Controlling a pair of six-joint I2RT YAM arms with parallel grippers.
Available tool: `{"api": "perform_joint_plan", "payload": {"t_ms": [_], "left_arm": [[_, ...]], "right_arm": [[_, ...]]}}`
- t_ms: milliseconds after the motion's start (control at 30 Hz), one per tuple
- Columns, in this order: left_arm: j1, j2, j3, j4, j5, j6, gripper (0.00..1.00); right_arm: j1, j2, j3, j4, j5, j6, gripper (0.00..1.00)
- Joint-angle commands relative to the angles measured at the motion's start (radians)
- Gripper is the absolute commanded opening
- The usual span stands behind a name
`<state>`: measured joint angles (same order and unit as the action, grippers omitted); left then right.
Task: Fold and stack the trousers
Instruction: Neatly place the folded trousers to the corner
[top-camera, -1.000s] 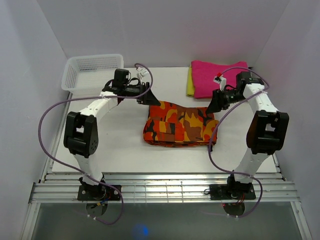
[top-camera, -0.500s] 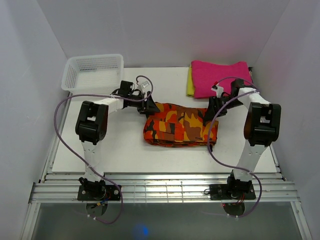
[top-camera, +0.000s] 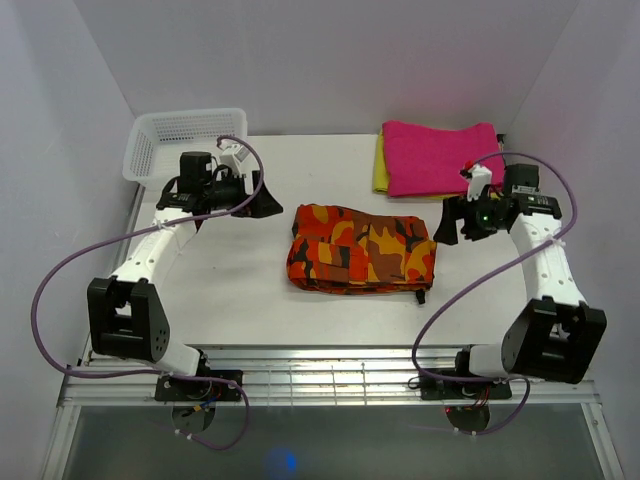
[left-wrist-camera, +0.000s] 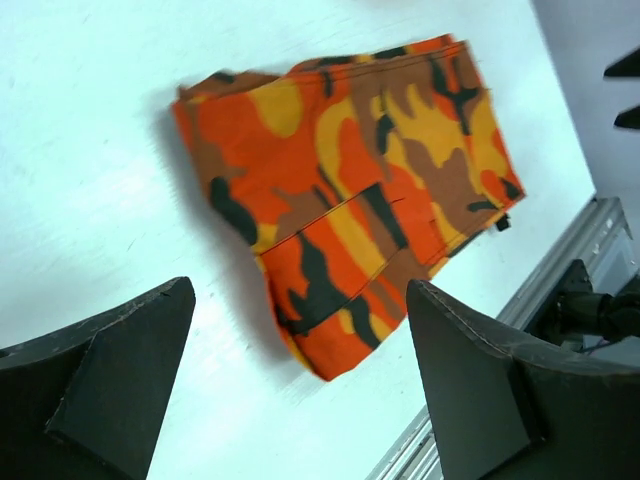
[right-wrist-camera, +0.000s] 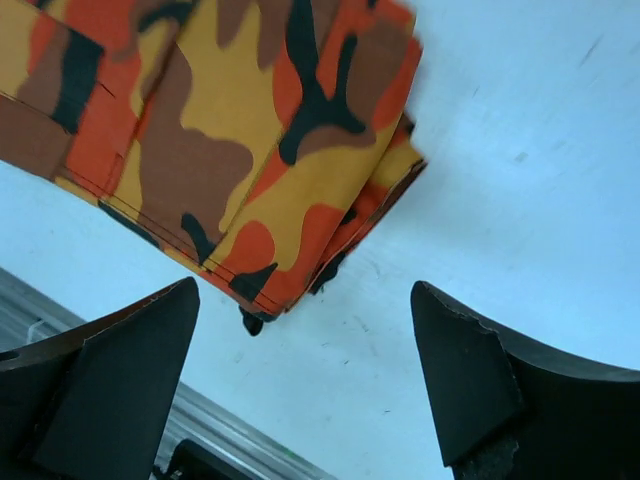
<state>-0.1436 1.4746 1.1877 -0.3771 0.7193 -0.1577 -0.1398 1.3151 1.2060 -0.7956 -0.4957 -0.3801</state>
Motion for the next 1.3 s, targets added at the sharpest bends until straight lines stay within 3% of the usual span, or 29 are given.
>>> {"api": "perform_joint_plan", "payload": {"t_ms": [0, 133, 300, 633, 767, 867, 967, 1167, 1200, 1267], "left_arm": [[0.016, 0.03, -0.045, -0.126, -0.092, 0.007, 0.98], [0.021, 0.069, -0.075, -0.175, -0.029, -0.042, 0.98], [0.021, 0.079, -0.163, -0.112, 0.057, -0.085, 0.98], [-0.005, 0.246, -0.185, 0.015, 0.112, -0.163, 0.98], [-0.045, 0.337, -0.169, 0.064, 0.111, -0.195, 0.98], [-0.077, 0.377, -0.16, 0.087, 0.115, -0.22, 0.98], [-0.096, 0.403, -0.171, 0.135, 0.15, -0.258, 0.96], [-0.096, 0.337, -0.235, 0.293, 0.2, -0.345, 0.98], [-0.1, 0.328, -0.244, 0.311, 0.203, -0.351, 0.98], [-0.109, 0.326, -0.237, 0.314, 0.19, -0.333, 0.98]], "right_arm": [[-0.038, 0.134, -0.115, -0.116, -0.019, 0.047, 0.92], [-0.055, 0.177, -0.221, -0.03, -0.11, 0.112, 0.92], [-0.055, 0.222, -0.328, 0.088, -0.162, 0.214, 0.9], [-0.046, 0.414, -0.356, 0.217, -0.118, 0.302, 0.92], [-0.011, 0.46, -0.359, 0.283, -0.156, 0.326, 1.0], [0.014, 0.476, -0.368, 0.335, -0.152, 0.333, 0.88], [0.016, 0.495, -0.34, 0.319, -0.138, 0.304, 0.68], [0.016, 0.411, -0.286, 0.282, -0.119, 0.29, 0.24], [0.016, 0.398, -0.263, 0.273, -0.118, 0.287, 0.12], [0.016, 0.386, -0.24, 0.245, -0.118, 0.273, 0.08]]}}
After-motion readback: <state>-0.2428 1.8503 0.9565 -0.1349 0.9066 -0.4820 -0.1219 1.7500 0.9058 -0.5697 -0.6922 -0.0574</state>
